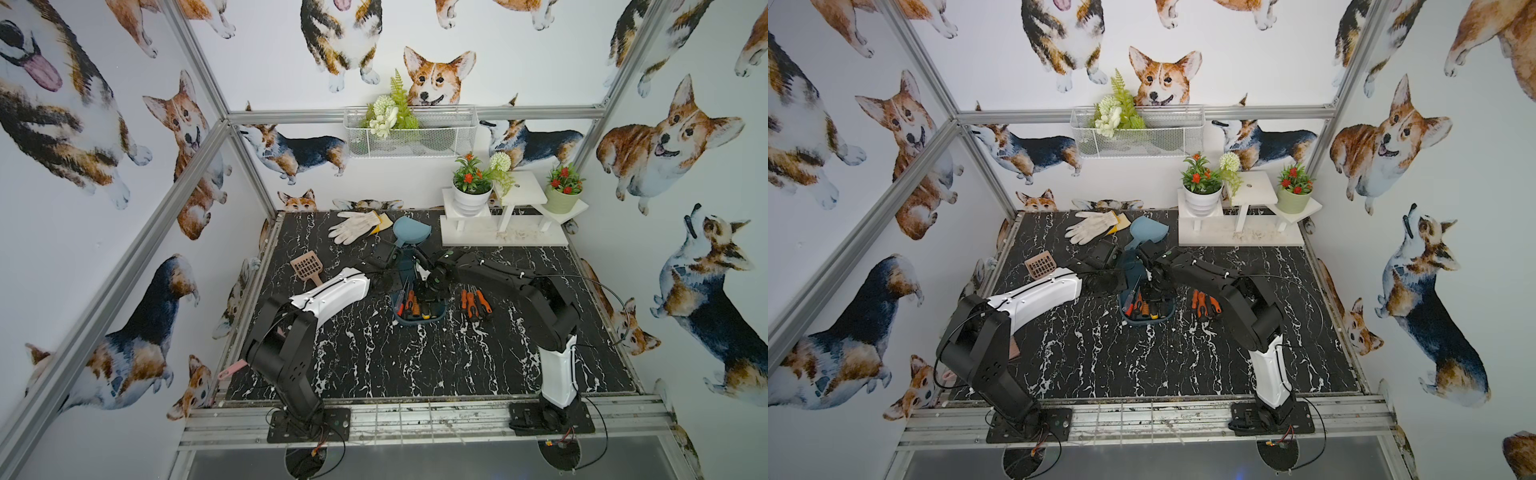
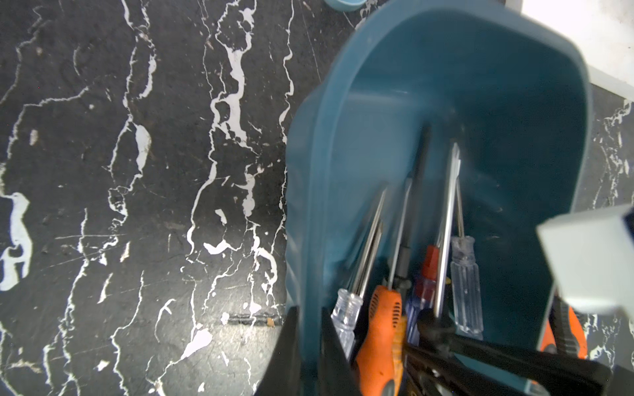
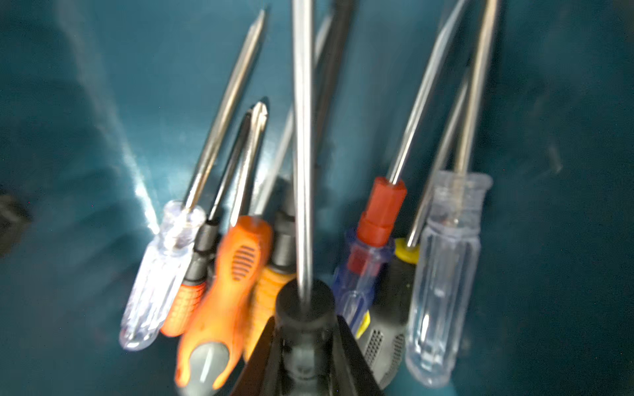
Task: Take out the screwdriver from the storage box
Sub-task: Pick up the screwdriver from the storage box, then place the screwdriver at the center of the board.
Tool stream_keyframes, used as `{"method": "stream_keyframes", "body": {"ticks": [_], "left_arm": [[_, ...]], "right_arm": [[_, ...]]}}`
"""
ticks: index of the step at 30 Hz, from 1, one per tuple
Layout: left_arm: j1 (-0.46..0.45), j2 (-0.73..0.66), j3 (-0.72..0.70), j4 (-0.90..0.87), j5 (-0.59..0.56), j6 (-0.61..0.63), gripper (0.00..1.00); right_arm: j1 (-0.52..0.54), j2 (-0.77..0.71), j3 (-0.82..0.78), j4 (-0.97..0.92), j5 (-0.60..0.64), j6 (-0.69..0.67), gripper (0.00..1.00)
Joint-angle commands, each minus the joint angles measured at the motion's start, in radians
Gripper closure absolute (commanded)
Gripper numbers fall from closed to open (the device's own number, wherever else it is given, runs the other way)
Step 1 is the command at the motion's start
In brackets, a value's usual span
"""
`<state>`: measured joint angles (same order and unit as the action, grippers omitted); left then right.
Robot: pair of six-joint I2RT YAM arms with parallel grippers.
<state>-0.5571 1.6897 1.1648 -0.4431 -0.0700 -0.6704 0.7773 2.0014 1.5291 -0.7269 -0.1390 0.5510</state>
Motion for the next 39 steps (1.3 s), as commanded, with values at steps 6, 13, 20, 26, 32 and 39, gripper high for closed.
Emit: {"method": "stream_keyframes", "body": {"ticks": [6,13,20,26,32,39], "left_arm": [[-0.001,-0.009,0.006,0.03,0.009,-0.017,1.0],[-0.001,-0.013,0.007,0.026,0.005,-0.018,1.0],[0.0,-0.016,0.007,0.024,0.003,-0.019,1.0],[0.0,-0.01,0.006,0.024,0.004,-0.018,1.0],[0.0,-0.008,0.004,0.024,0.003,-0.015,1.0],[0.0,-0.008,0.001,0.03,-0.003,-0.02,1.0]], "right_arm": [[0.001,-0.049,-0.018,0.037,-0.011,-0.011,1.0],[0.0,-0.079,-0.021,0.039,-0.004,-0.017,1.0],[0.0,-0.101,-0.021,0.038,0.014,-0.024,1.0],[-0.01,-0.133,-0.021,0.035,0.027,-0.036,1.0],[-0.04,-0.191,-0.059,0.013,0.049,-0.054,1.0],[-0.104,-0.297,-0.161,0.013,0.073,-0.051,1.0]]}}
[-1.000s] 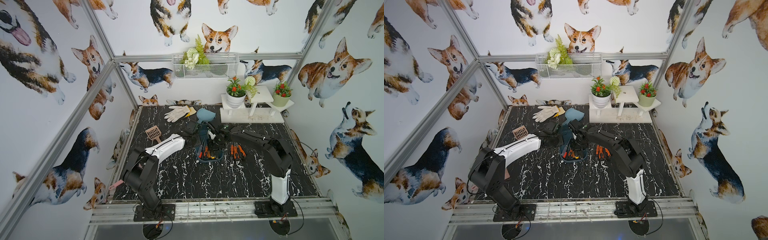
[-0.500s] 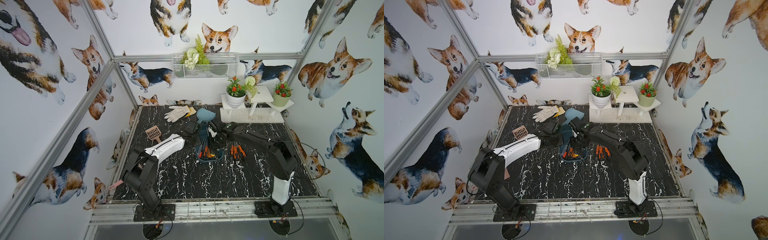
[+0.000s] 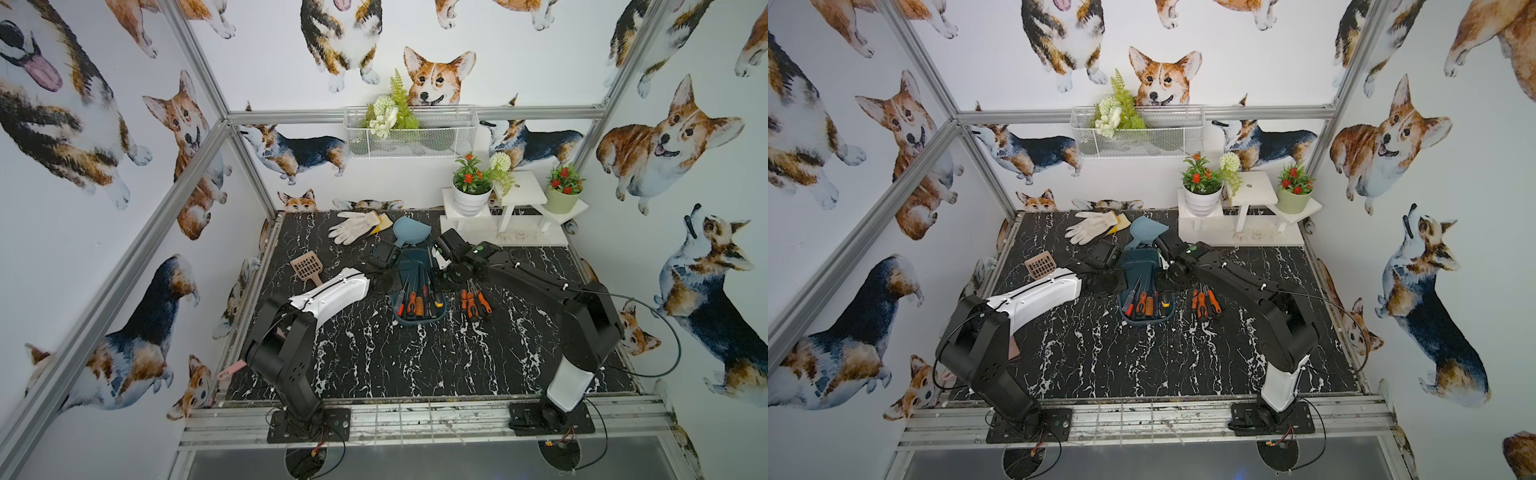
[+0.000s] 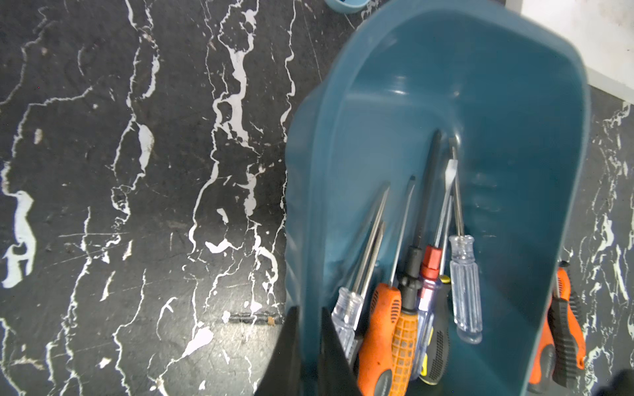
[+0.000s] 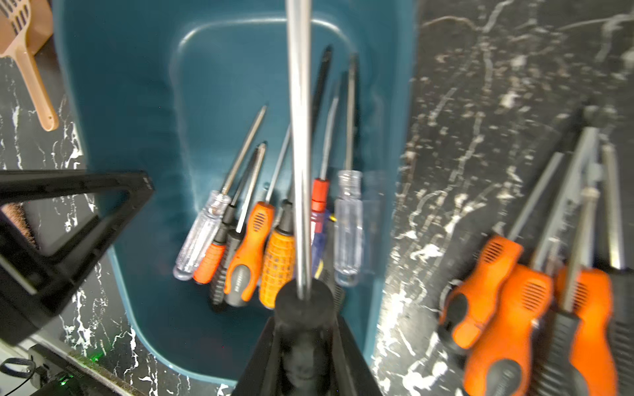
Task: Take out the screwdriver from the storage box
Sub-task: Place the screwdriver at the center of the board.
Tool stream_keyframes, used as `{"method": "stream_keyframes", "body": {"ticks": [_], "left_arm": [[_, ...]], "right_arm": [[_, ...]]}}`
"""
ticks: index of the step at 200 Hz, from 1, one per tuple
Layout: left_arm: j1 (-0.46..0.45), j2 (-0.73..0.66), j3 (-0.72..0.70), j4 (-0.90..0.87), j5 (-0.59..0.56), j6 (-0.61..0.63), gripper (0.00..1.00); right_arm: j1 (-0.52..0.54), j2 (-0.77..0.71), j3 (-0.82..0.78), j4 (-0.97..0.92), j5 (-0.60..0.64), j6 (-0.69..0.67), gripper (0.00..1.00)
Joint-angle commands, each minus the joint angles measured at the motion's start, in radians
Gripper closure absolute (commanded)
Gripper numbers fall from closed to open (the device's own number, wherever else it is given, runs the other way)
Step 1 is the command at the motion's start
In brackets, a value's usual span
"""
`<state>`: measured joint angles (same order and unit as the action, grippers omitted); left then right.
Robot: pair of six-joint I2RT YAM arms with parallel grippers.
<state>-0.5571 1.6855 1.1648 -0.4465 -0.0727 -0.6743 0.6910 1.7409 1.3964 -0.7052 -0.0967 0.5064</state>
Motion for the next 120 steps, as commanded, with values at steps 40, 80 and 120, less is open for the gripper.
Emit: {"method": "stream_keyframes", "body": {"ticks": [40,80,120], "left_arm": [[-0.001,-0.003,0.004,0.026,-0.007,-0.01,1.0],[0.0,-0.012,0.002,0.02,-0.017,-0.007,1.0],[0.0,-0.018,0.003,0.013,-0.022,-0.002,1.0]], "right_arm": [[-0.066,-0.099,-0.102,0.001,0.053,-0.001,1.0],[-0.085,-0.08,-0.117,-0.014,0.076,-0.008,1.0],[-0.088,-0.013,-0.119,-0.008,0.095,0.014,1.0]]}}
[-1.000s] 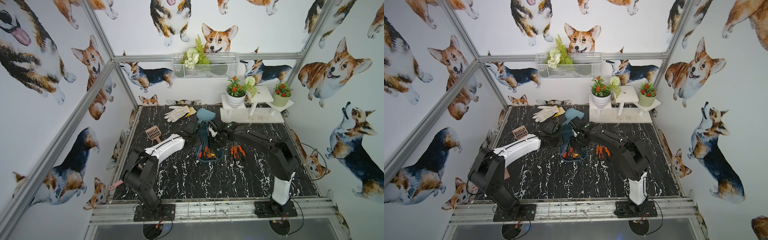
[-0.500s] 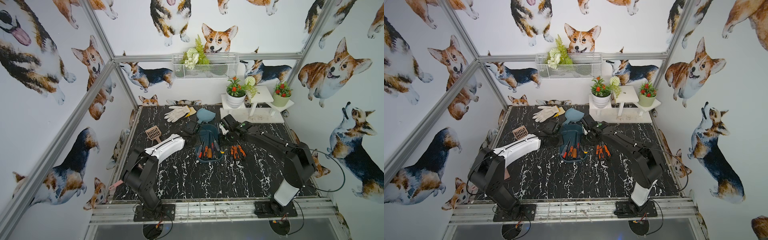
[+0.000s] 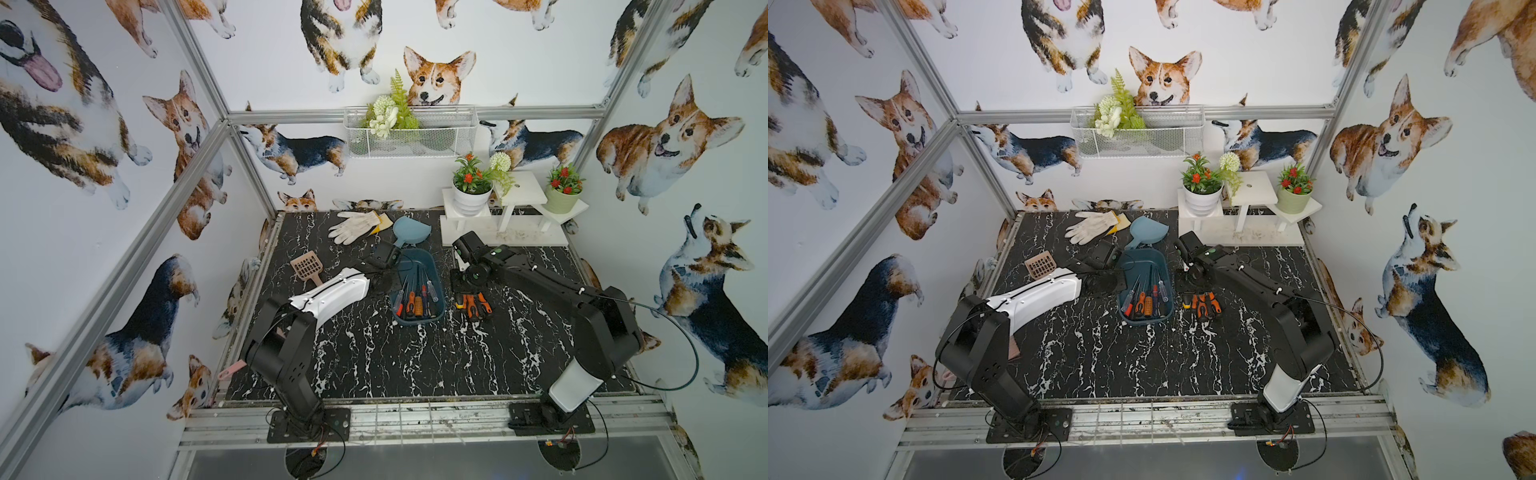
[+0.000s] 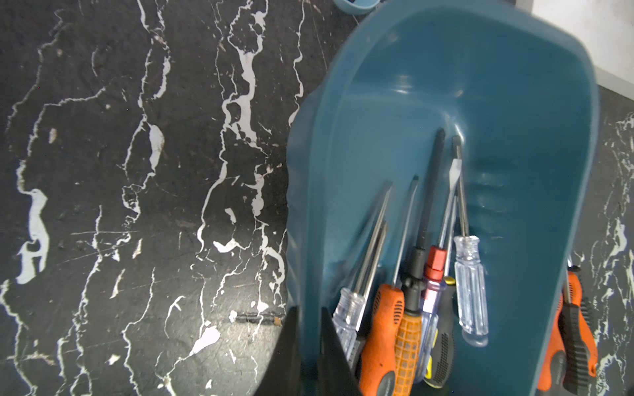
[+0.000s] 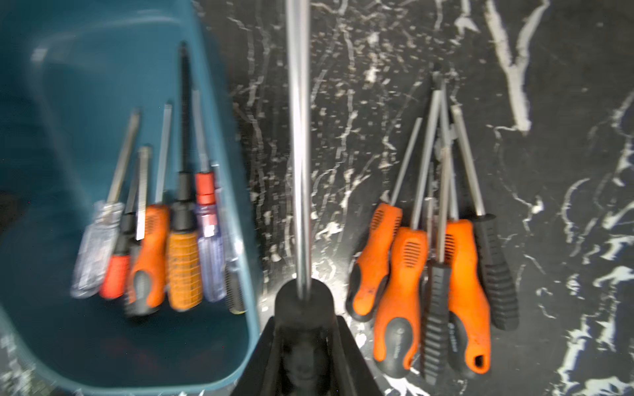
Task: Take out the screwdriver from the storage box
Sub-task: Place the screwdriver at the center of the board.
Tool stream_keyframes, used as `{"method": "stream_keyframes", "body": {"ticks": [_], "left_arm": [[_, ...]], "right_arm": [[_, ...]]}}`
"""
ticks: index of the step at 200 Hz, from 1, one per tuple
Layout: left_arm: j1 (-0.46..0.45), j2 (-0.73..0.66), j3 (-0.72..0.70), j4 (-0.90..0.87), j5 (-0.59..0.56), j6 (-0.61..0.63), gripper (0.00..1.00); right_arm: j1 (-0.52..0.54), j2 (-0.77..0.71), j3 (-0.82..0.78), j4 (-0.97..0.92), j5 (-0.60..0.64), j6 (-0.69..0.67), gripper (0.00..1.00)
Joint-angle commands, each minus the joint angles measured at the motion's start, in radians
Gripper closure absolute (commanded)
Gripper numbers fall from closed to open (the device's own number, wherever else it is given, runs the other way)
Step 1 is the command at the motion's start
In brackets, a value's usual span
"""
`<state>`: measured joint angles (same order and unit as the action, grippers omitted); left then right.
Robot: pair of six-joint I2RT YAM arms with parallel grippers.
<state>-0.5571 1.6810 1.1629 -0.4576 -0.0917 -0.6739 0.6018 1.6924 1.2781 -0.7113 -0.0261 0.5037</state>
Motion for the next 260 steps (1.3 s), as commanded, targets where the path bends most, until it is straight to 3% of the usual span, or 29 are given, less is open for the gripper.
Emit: {"method": "stream_keyframes", "body": {"ticks": [1,122,144,206,232,260], "left_arm": [[-0.001,-0.014,0.004,0.024,-0.004,-0.003,1.0],[0.0,-0.037,-0.008,0.013,-0.02,0.02,1.0],[0.0,-0.036,-0.003,0.015,-0.019,0.02,1.0],[0.0,-0.036,0.001,0.011,-0.022,0.024,1.0],[0.0,-0.036,0.001,0.011,-0.02,0.024,1.0],[0.0,-0.036,0.003,0.011,-0.02,0.023,1.0]], "right_arm": [[0.001,0.038,-0.001,-0.002,0.025,0.016,1.0],[0.0,0.218,0.081,-0.04,0.051,0.023,1.0],[0.001,0.23,0.087,-0.046,0.055,0.021,0.92],[0.0,0.237,0.087,-0.057,0.06,0.007,0.81],[0.0,0.233,0.084,-0.053,0.048,0.001,0.67],[0.001,0.224,0.077,-0.044,0.04,0.001,0.61]]}}
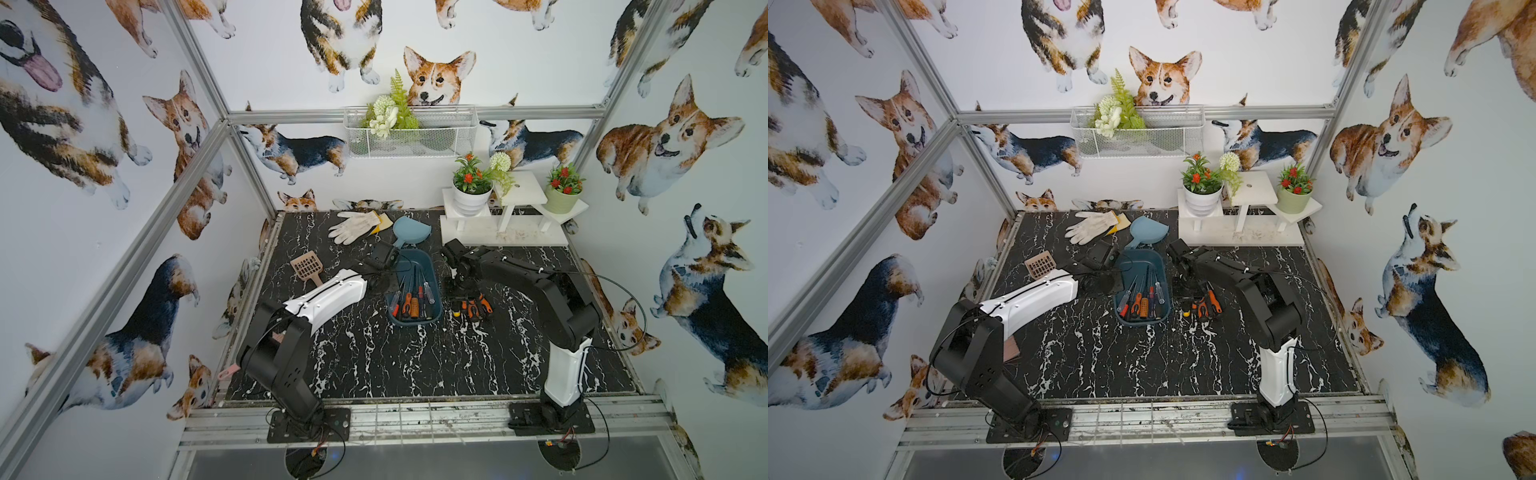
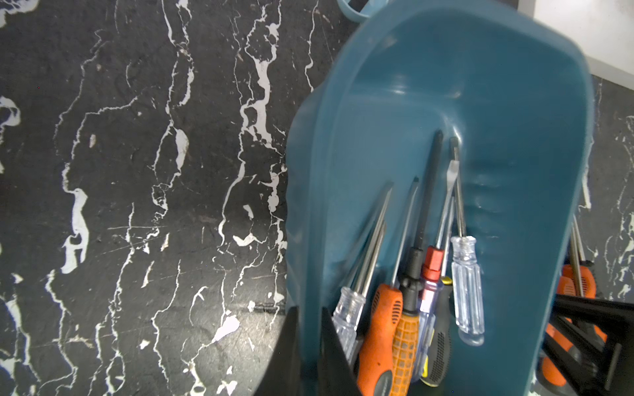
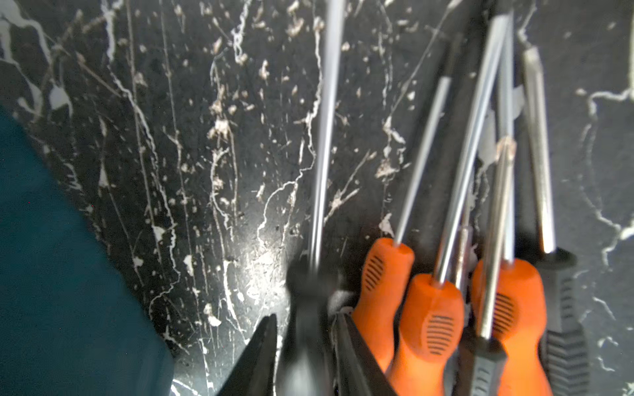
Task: Take out the screwdriver from the storage box
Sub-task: Place the screwdriver at the center of the board.
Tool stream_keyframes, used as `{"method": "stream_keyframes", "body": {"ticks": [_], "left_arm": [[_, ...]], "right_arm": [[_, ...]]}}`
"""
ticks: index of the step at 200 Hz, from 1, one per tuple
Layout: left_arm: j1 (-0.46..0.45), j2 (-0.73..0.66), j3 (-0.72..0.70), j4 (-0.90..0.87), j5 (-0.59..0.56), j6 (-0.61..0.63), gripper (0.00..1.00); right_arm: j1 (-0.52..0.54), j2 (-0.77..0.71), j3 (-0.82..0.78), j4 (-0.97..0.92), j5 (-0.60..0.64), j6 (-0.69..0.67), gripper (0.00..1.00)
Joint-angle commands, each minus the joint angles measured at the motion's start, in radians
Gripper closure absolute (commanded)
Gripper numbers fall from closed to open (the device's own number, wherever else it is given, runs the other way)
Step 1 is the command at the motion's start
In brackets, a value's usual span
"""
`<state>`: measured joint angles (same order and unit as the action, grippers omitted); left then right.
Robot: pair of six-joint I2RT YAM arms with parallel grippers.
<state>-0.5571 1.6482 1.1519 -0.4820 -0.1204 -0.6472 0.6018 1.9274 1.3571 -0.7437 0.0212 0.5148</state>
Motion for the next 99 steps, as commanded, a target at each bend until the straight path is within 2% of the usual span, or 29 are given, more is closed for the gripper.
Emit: {"method": "stream_keyframes", "body": {"ticks": [1,27,99], "left_arm": [[-0.001,-0.003,0.014,0.035,0.009,-0.003,1.0],[0.0,-0.004,0.012,0.036,0.01,-0.006,1.0],[0.0,-0.006,0.003,0.047,0.015,-0.015,1.0]], "right_arm": [[0.001,-0.011,-0.002,-0.011,-0.009,-0.01,0.61],[0.0,-0.021,-0.007,-0.006,-0.014,-0.011,0.55],[0.002,-0.112,-0.017,0.009,-0.005,-0.022,0.48]]}}
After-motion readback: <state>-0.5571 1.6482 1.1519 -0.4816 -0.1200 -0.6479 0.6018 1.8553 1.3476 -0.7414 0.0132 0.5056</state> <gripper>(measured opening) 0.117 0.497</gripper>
